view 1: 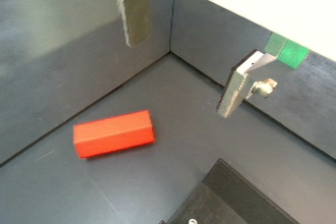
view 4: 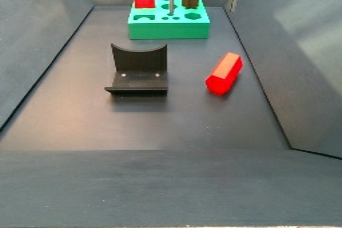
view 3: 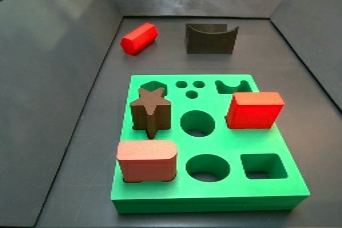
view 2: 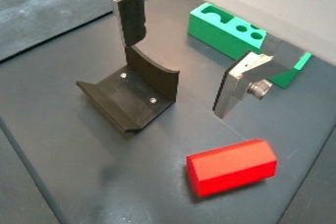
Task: Pick up the hexagon object. Move up. Place the hexagon object on the fixture. Regrasp the hexagon object. Move to above the board. Insert the hexagon object.
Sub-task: Pick up the hexagon object.
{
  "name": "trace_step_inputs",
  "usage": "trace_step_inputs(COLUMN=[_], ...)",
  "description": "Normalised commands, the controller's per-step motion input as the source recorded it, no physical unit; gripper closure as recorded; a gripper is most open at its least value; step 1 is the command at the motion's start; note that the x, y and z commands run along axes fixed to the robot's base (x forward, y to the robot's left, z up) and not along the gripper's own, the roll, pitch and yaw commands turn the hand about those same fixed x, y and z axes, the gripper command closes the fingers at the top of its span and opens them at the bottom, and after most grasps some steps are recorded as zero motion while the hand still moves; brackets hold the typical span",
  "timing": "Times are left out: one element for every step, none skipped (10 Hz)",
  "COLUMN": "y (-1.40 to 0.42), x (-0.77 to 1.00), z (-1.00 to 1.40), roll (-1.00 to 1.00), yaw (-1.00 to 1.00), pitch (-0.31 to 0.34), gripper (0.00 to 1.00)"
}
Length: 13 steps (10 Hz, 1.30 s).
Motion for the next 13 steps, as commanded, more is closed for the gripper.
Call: trace_step_inputs(y=[0.00, -0.09, -0.15, -0.14, -0.13, -0.11, -0.09, -0.05, -0.01, -0.01, -0.01, 0.00, 0.00], x=[-0.04, -0.22, -0.25, -0.28, -0.25, -0.27, -0.26, -0.16, -0.12, -0.06, -0.05, -0.08, -0.08], z=[-0.27, -0.53, -0.51, -0.44, -0.45, -0.43, -0.41, -0.41, -0.45, -0.49, -0.53, -0.61, -0.59], roll=[0.04, 0.07, 0.01, 0.00, 0.00, 0.00, 0.00, 0.00, 0.00, 0.00, 0.00, 0.07, 0.06], yaw=[-0.03, -0.19, -0.24, -0.38, -0.48, -0.54, -0.54, -0.48, -0.45, -0.44, -0.42, -0.38, -0.39], pitch=[-0.009, -0.053, -0.114, -0.107, -0.117, -0.106, -0.091, -0.109, -0.121, -0.113, -0.113, -0.071, -0.080], gripper=[0.00, 0.00, 0.00, 0.00, 0.00, 0.00, 0.00, 0.00, 0.00, 0.00, 0.00, 0.00, 0.00])
